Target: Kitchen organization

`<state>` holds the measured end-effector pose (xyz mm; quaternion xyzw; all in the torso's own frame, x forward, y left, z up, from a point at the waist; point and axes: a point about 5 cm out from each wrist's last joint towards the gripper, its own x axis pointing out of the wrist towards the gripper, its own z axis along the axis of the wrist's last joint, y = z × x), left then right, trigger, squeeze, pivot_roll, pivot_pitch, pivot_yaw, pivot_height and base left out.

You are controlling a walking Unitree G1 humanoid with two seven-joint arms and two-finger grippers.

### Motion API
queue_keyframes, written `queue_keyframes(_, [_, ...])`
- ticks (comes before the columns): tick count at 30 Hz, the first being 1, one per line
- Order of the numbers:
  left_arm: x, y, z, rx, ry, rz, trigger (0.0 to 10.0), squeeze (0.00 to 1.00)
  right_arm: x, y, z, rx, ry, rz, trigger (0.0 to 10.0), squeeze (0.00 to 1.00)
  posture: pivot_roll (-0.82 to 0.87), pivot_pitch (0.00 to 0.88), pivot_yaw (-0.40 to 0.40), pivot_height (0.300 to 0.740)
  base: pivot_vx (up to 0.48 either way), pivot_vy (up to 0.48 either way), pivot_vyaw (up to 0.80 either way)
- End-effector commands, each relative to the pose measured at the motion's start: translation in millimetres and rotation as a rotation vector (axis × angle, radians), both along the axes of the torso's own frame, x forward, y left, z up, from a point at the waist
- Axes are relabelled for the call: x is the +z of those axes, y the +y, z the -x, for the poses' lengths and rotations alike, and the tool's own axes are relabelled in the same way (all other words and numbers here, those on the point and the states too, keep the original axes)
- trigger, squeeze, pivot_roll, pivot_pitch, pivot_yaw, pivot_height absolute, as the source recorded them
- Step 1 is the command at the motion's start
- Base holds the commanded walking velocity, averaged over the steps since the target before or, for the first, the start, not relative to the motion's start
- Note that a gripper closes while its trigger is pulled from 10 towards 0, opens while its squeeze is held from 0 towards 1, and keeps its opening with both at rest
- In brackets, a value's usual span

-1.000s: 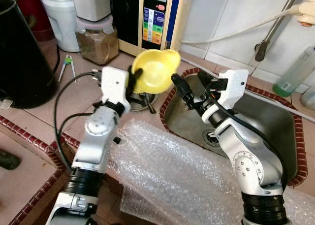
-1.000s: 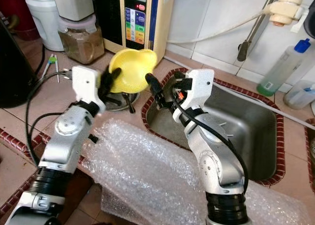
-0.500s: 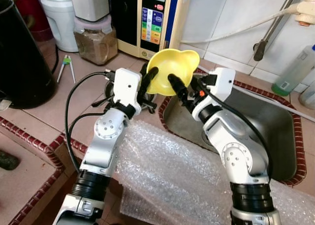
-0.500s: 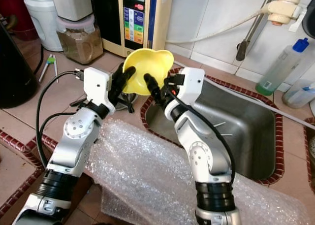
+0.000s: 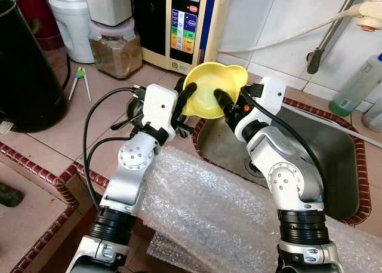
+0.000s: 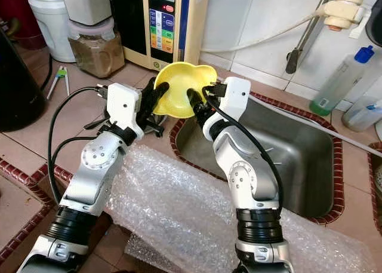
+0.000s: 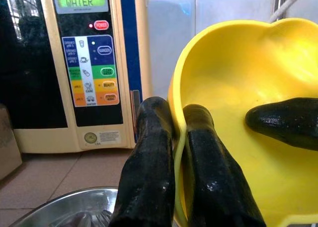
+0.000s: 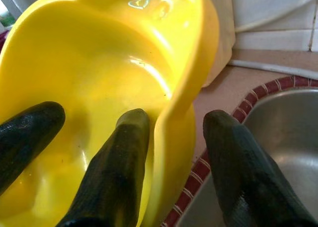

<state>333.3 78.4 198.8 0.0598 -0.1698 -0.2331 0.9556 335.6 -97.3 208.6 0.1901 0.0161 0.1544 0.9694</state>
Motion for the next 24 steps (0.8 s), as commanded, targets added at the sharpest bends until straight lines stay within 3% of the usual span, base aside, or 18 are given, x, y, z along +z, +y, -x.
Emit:
queue_keyframes(1, [7,-1.8,2.6,-0.015,-0.046,0.009,0.0,0.0,-14,-21.4,-5.0,-0.114,0.086,0.012,0.0,0.0,0.01,0.094,-0.09,0.74,0.0,0.0,0.0])
queue_keyframes(2, [7,-2.2,2.5,-0.014,-0.046,0.005,0.9,0.0,-15,-23.1,-5.7,-0.123,0.095,0.008,0.0,0.0,0.01,0.094,-0.09,0.74,0.0,0.0,0.0])
queue_keyframes(3, [8,-2.5,2.6,-0.014,-0.047,0.004,2.5,0.0,-15,-23.5,-5.8,-0.125,0.098,0.003,0.0,0.0,0.01,0.094,-0.09,0.74,0.0,0.0,0.0])
queue_keyframes(4, [8,-2.8,2.5,-0.013,-0.05,0.003,3.3,0.0,-15,-24.2,-6.0,-0.13,0.102,-0.003,0.0,0.0,0.01,0.094,-0.09,0.74,0.0,0.0,0.0])
queue_keyframes(7, [9,-2.0,1.9,-0.007,-0.051,0.002,4.2,0.0,-16,-26.1,-6.5,-0.143,0.11,-0.01,0.0,0.0,0.01,0.092,-0.089,0.74,0.0,0.0,0.0])
queue_keyframes(11, [9,-0.9,1.0,-0.001,-0.052,-0.001,4.3,0.0,-21,-31.5,-7.4,-0.183,0.149,-0.035,0.0,0.0,0.01,0.092,-0.085,0.74,0.0,0.0,0.0])
queue_keyframes(12, [8,-1.0,0.6,-0.001,-0.05,-0.005,4.9,0.0,-22,-34.0,-7.8,-0.198,0.158,-0.033,0.0,0.0,0.01,0.092,-0.085,0.74,0.0,0.0,0.0])
queue_keyframes(13, [8,-1.0,0.6,-0.001,-0.05,-0.005,4.9,0.0,-22,-34.0,-7.8,-0.198,0.158,-0.033,0.0,0.0,0.01,0.092,-0.085,0.74,0.0,0.0,0.0])
queue_keyframes(14, [8,-1.4,0.5,-0.004,-0.047,-0.009,8.8,0.0,-24,-35.9,-8.1,-0.209,0.165,-0.034,0.0,0.0,0.01,0.092,-0.085,0.74,0.0,0.0,0.0])
queue_keyframes(15, [7,-1.9,0.3,-0.01,-0.038,-0.009,10.0,0.0,-25,-37.5,-8.2,-0.218,0.173,-0.039,0.0,0.0,0.02,0.092,-0.083,0.74,0.0,0.0,0.0])
queue_keyframes(18, [1,-5.6,-0.1,-0.056,0.03,0.007,10.0,0.0,-28,-43.1,-9.2,-0.247,0.192,-0.048,0.0,0.0,0.02,0.092,-0.085,0.74,0.0,0.0,0.0])
queue_keyframes(19, [-1,-6.1,-0.3,-0.062,0.043,0.003,10.0,0.55,-28,-45.0,-10.1,-0.258,0.198,-0.052,0.0,0.0,0.02,0.091,-0.086,0.74,0.0,0.0,0.0])
queue_keyframes(20, [-2,-6.3,-0.4,-0.064,0.048,0.0,10.0,0.55,-29,-45.6,-10.5,-0.261,0.201,-0.054,0.0,0.0,0.02,0.091,-0.086,0.74,0.0,0.0,0.0])
queue_keyframes(22, [-3,-7.3,-0.5,-0.079,0.061,0.004,10.0,1.0,-29,-47.8,-11.6,-0.274,0.203,-0.049,0.0,0.0,0.03,0.091,-0.086,0.74,0.0,0.0,0.0])
queue_keyframes(24, [-4,-8.5,-0.5,-0.097,0.077,0.004,10.0,1.0,-29,-51.8,-13.3,-0.294,0.202,-0.04,0.0,0.0,0.03,0.09,-0.085,0.74,0.0,0.0,0.0])
